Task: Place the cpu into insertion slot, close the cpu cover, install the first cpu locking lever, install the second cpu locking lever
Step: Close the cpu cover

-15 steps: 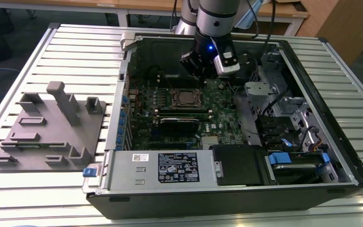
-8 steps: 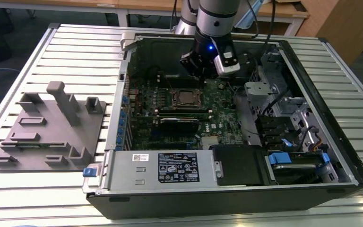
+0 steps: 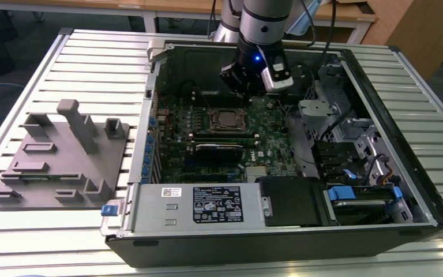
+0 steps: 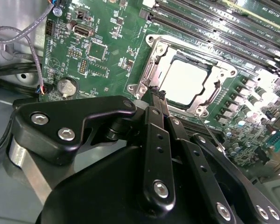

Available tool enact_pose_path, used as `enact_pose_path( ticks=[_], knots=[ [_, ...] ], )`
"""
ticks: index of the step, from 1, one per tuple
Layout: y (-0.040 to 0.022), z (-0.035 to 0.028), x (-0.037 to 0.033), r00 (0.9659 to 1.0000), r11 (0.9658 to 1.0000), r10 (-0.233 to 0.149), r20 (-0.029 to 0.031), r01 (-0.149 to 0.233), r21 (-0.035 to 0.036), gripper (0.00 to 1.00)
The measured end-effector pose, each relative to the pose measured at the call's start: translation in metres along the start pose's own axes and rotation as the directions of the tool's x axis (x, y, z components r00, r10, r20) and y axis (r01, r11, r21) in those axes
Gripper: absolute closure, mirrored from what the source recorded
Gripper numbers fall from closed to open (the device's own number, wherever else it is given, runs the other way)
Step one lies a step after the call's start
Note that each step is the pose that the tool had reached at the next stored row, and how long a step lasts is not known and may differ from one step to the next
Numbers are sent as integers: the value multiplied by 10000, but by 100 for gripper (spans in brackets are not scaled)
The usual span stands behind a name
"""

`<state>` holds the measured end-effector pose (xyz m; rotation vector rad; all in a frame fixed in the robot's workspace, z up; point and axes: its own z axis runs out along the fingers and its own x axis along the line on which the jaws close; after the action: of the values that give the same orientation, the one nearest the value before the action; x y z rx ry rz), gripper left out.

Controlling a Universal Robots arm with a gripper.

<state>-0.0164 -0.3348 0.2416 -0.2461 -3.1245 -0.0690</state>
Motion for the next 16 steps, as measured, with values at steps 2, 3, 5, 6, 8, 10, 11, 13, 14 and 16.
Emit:
enact_pose_path(
  ticks=[2,3,5,6,8,10,11,13,14,16],
  knots=[
    [0,0,0,10000,10000,-20,-1,20,0,89],
    [0,0,0,10000,10000,-30,-1,30,0,89],
    [0,0,0,10000,10000,-50,-2,50,0,89],
    [0,0,0,10000,10000,-60,-3,60,0,89],
    [0,0,0,10000,10000,-80,-3,80,0,89],
    [0,0,0,9999,10000,-100,-4,100,1,89],
    [0,0,0,9999,9999,-111,-5,111,1,89],
    [0,0,0,9999,9999,-132,-6,132,1,89],
    [0,0,0,9999,9999,-142,-6,142,1,89],
    [0,0,0,9999,9999,-163,-7,163,2,89]
  ],
)
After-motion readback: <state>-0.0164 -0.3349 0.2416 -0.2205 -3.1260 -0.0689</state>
